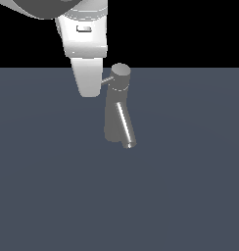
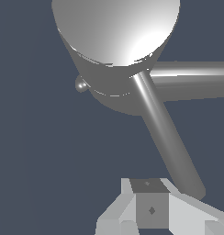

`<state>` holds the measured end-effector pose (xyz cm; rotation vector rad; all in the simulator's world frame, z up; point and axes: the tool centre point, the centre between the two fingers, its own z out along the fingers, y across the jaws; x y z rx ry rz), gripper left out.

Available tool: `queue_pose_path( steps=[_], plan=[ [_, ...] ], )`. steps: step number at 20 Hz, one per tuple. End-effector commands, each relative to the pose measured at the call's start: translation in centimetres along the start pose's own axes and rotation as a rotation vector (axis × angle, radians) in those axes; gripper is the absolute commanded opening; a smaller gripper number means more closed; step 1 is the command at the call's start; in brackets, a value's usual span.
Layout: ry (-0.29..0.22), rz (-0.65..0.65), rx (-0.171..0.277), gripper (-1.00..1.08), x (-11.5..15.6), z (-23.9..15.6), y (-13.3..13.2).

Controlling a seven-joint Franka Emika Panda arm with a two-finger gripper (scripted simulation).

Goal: Turn on the faucet by rotating a designated handle.

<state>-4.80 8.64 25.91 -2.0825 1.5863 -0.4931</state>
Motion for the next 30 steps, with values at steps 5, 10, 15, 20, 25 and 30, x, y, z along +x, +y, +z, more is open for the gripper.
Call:
queue_pose_path(
  steps=[5,10,15,20,25,30],
  plan=[
    [0.001,0.003,-0.002,-1.00,0.6,0.0,0.7],
    [0.002,0.004,-0.003,-1.00,1.0,0.0,1.2],
    [0.002,0.004,-0.003,-1.00,1.4,0.0,1.7],
    [0.003,0.005,-0.004,-1.00,1.8,0.0,2.2],
    [0.003,0.006,-0.005,-1.00,2.2,0.0,2.7],
    [0.003,0.007,-0.005,-1.00,2.5,0.0,3.2]
  ],
)
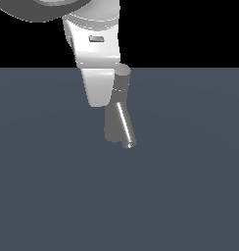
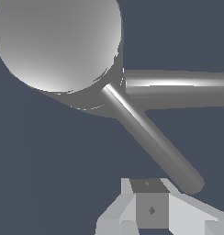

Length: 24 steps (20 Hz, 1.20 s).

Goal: Turn on the faucet by rotating a designated handle.

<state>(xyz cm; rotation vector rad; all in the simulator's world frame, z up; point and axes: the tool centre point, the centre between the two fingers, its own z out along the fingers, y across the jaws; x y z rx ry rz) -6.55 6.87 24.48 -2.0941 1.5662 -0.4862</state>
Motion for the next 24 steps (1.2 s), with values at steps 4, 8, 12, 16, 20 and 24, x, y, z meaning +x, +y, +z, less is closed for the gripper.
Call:
queue_pose_path(
  steps=[4,8,12,16,20,24],
  plan=[
    [0.014,0.022,-0.006,-1.00,1.6,0.1,1.0],
    [0.014,0.022,-0.007,-1.00,1.9,0.1,1.4],
    [0.015,0.023,-0.007,-1.00,2.2,0.1,1.8],
    [0.015,0.023,-0.008,-1.00,2.5,0.1,2.2],
    [0.015,0.024,-0.008,-1.00,2.9,0.1,2.7],
    [0.016,0.025,-0.009,-1.00,3.2,0.1,3.1]
  ],
)
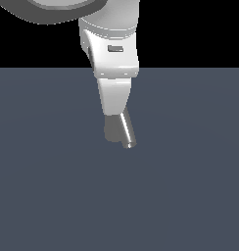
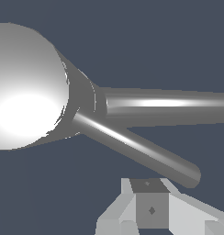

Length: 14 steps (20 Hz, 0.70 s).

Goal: Turn on the faucet by rotating a designated handle.

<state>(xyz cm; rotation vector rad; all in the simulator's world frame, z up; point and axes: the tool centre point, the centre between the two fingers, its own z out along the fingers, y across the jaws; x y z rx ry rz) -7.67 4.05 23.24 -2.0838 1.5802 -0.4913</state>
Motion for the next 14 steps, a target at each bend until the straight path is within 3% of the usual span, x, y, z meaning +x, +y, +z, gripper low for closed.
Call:
queue_pose_path(
  steps=[1,9,14],
  plan=[
    [0.009,0.014,-0.010,-1.00,0.9,0.1,0.9],
    [0.001,0.002,-0.001,-1.00,0.7,0.0,0.9],
    [0.003,0.006,-0.004,-1.00,2.9,0.0,1.3]
  ],
)
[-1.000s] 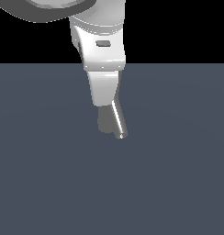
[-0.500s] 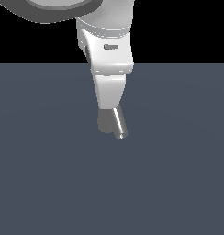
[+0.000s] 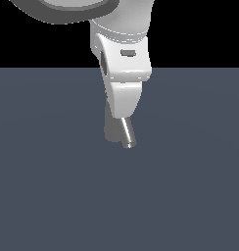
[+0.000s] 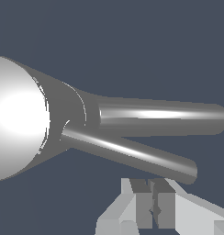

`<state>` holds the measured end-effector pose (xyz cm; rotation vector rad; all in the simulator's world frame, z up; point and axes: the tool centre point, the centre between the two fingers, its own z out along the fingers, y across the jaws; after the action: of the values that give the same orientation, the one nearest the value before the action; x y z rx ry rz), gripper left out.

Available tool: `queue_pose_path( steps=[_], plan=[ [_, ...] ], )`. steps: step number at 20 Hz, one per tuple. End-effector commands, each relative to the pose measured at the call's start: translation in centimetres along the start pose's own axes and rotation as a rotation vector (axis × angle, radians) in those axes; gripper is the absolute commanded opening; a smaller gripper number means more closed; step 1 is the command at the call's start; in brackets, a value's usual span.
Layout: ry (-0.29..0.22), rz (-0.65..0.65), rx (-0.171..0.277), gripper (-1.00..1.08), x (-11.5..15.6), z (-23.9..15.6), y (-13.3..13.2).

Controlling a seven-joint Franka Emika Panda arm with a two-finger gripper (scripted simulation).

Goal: Turn on the faucet by rotating a designated handle.

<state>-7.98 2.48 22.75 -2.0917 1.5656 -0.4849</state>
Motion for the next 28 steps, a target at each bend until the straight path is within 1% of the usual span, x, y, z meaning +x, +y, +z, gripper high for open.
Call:
queue_pose_path(
  steps=[1,12,13,14,28],
  plan=[
    [0.013,0.016,-0.004,-1.00,2.0,0.0,0.5],
    [0.018,0.025,-0.011,-1.00,7.3,0.0,1.6],
    [0.018,0.025,-0.011,-1.00,7.3,0.0,1.6],
    [-0.009,-0.013,-0.002,-1.00,4.9,0.0,0.5],
    [0.003,0.004,-0.006,-1.00,8.6,0.0,-1.2]
  ],
)
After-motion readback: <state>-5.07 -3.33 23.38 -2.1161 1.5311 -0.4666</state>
